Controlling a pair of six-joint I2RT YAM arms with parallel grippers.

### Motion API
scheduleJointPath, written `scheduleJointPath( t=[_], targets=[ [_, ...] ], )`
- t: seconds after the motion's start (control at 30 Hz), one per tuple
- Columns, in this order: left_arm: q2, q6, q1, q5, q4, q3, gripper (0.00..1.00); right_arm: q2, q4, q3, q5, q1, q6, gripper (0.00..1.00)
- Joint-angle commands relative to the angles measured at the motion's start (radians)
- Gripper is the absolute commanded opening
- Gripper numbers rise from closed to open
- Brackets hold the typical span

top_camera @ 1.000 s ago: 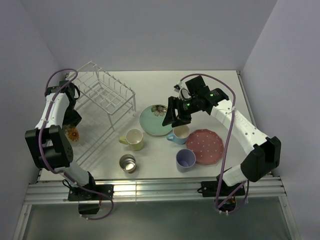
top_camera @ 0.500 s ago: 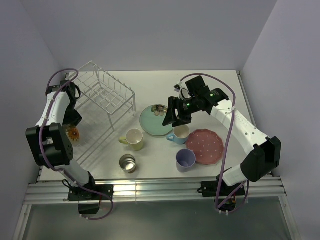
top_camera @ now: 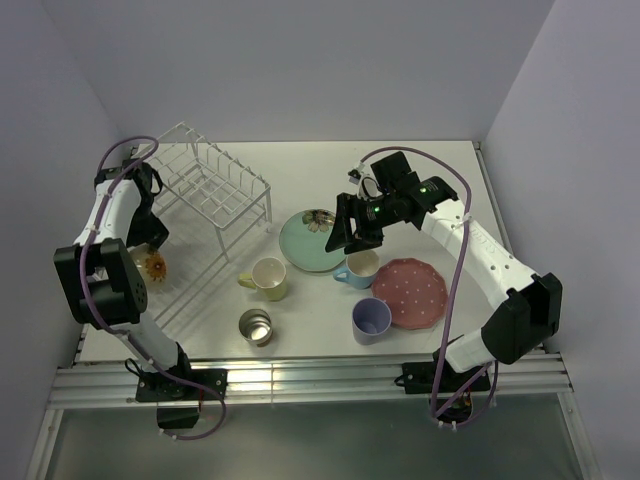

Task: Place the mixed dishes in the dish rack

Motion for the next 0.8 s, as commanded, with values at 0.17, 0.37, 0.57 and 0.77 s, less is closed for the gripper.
scheduleJointPath(
  t=[0.17, 0.37, 0.57, 0.77],
  targets=[
    [-0.015, 0.03, 0.003, 0.063, 0.056, 0.021, 0.99, -0.019, 0.014, 0.012, 0.005, 0.006, -0.024, 0.68],
    [-0.05, 0.038, 0.012, 0.124, 0.099, 0.018, 0.99, -0.018, 0.014, 0.013, 0.006, 0.006, -0.022, 0.68],
    [-0.089, 0.022, 0.035, 0.183, 0.142, 0.021, 0.99, -0.021, 0.011, 0.012, 0.007, 0.006, -0.024, 0.68],
    [-0.113, 0.016, 0.067, 0.233, 0.168, 0.01, 0.99, -0.022, 0.01, 0.01, 0.011, 0.006, -0.027, 0.68]
  ],
)
